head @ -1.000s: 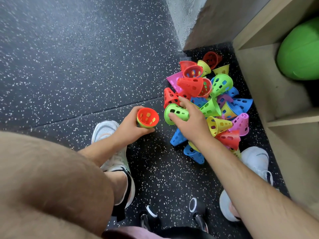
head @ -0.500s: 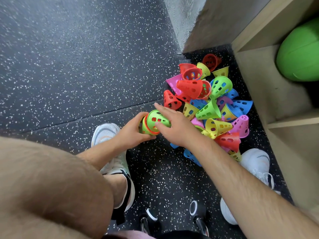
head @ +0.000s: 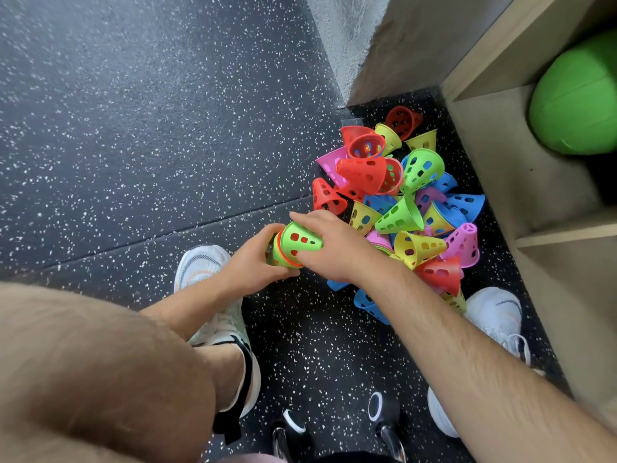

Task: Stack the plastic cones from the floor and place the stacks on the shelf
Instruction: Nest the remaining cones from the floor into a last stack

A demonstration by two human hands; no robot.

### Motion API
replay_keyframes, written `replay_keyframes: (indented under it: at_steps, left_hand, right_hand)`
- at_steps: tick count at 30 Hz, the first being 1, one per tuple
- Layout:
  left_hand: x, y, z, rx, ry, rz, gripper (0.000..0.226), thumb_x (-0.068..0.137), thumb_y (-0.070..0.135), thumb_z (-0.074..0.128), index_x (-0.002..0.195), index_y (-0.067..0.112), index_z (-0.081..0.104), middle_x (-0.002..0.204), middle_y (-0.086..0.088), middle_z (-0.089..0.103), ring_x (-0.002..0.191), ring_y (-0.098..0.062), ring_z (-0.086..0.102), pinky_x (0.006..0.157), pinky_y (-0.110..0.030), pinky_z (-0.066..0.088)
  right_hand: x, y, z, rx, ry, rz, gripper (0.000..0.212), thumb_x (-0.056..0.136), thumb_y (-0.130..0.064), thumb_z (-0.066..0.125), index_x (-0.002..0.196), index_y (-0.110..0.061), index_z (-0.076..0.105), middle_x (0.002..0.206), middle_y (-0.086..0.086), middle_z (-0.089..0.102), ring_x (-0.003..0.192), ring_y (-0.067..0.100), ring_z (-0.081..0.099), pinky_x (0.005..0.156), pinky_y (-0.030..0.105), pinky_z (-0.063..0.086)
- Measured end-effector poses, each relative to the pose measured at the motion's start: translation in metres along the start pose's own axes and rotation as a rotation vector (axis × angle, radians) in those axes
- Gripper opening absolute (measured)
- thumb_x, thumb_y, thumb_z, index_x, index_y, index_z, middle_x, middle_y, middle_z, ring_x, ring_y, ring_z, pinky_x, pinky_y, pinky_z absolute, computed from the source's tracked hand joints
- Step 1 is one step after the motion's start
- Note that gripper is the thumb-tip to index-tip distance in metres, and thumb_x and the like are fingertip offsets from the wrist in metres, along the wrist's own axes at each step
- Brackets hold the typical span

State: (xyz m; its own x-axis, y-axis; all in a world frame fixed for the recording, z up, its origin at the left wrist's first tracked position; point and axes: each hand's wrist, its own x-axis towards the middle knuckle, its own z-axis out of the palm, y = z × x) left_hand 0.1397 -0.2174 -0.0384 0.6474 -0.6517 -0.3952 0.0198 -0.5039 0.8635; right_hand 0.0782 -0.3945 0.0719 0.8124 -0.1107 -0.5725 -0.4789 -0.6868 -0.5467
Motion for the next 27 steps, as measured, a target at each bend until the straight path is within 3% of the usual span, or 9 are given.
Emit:
replay_keyframes:
  at_steps: [4,8,12,15,17,20,22,25,27]
  left_hand:
    - [0.000,0.001,-0.001,-0.021,0.038,-0.004,0.068,0.072,0.021,0.095,0.118,0.046,0.052,0.107,0.025,0.067,0.093,0.006,0.063,0.085,-0.018,0.052]
    - [0.000,-0.001,-0.002,-0.039,0.045,-0.003,0.067,0.071,0.019,0.096,0.120,0.042,0.056,0.110,0.025,0.067,0.101,-0.005,0.068,0.094,-0.035,0.058]
    - [0.001,0.002,-0.002,-0.045,0.049,0.013,0.068,0.071,0.019,0.096,0.120,0.040,0.055,0.110,0.026,0.068,0.099,-0.003,0.068,0.091,-0.032,0.059]
    - [0.000,0.003,-0.002,-0.059,0.066,0.016,0.068,0.072,0.022,0.096,0.120,0.044,0.053,0.110,0.026,0.069,0.099,-0.003,0.068,0.090,-0.028,0.057]
    - [-0.001,0.004,-0.002,-0.070,0.086,0.024,0.066,0.075,0.022,0.094,0.122,0.046,0.053,0.114,0.027,0.067,0.103,-0.001,0.067,0.092,-0.025,0.055]
    - [0.000,0.002,-0.004,-0.084,0.110,0.028,0.065,0.076,0.014,0.092,0.126,0.037,0.056,0.116,0.021,0.068,0.107,-0.004,0.067,0.098,-0.036,0.056]
    - [0.000,0.003,-0.004,-0.103,0.109,0.022,0.064,0.075,0.016,0.091,0.126,0.033,0.057,0.115,0.019,0.069,0.107,-0.006,0.067,0.098,-0.041,0.057]
    - [-0.001,0.007,-0.003,-0.108,0.108,0.018,0.067,0.071,0.040,0.090,0.128,0.032,0.055,0.114,0.022,0.068,0.107,-0.004,0.067,0.097,-0.033,0.056]
    - [-0.001,0.008,-0.003,-0.103,0.119,0.001,0.070,0.071,0.038,0.094,0.129,0.032,0.054,0.115,0.024,0.067,0.108,-0.002,0.066,0.097,-0.029,0.054]
  right_hand:
    - [0.000,-0.001,-0.004,-0.019,0.087,0.015,0.072,0.079,-0.030,0.069,0.144,-0.038,0.039,0.137,-0.011,0.034,0.108,0.013,0.054,0.089,0.031,0.046]
    - [0.003,0.002,-0.005,0.078,0.307,0.001,0.055,0.078,-0.031,0.076,0.117,-0.027,0.037,0.120,-0.004,0.040,0.089,0.015,0.051,0.073,0.030,0.038]
    - [0.008,0.007,0.004,0.155,0.407,-0.083,0.052,0.078,-0.037,0.082,0.103,-0.021,0.039,0.121,-0.004,0.047,0.099,0.015,0.053,0.081,0.033,0.046]
    - [0.009,0.008,0.014,0.134,0.398,-0.160,0.048,0.079,-0.039,0.082,0.098,-0.020,0.042,0.134,-0.004,0.048,0.119,0.013,0.050,0.094,0.033,0.044]
    - [0.007,0.009,0.022,0.088,0.353,-0.196,0.049,0.079,-0.045,0.080,0.102,-0.020,0.046,0.135,-0.006,0.050,0.123,0.013,0.050,0.100,0.036,0.043]
    - [0.004,0.015,0.033,0.006,0.259,-0.207,0.057,0.080,-0.060,0.072,0.119,-0.025,0.049,0.120,-0.009,0.056,0.114,0.010,0.052,0.100,0.038,0.045]
    - [0.002,0.018,0.037,0.035,0.232,-0.199,0.058,0.086,-0.058,0.066,0.130,-0.026,0.047,0.123,-0.009,0.054,0.116,0.007,0.050,0.102,0.035,0.045]
    - [0.005,0.019,0.037,0.172,0.330,-0.169,0.049,0.094,-0.051,0.058,0.136,-0.027,0.047,0.130,-0.009,0.051,0.117,0.007,0.051,0.101,0.035,0.046]
    - [0.013,0.022,0.036,0.188,0.391,-0.099,0.051,0.097,-0.053,0.050,0.142,-0.029,0.043,0.137,-0.006,0.050,0.125,0.011,0.049,0.106,0.040,0.044]
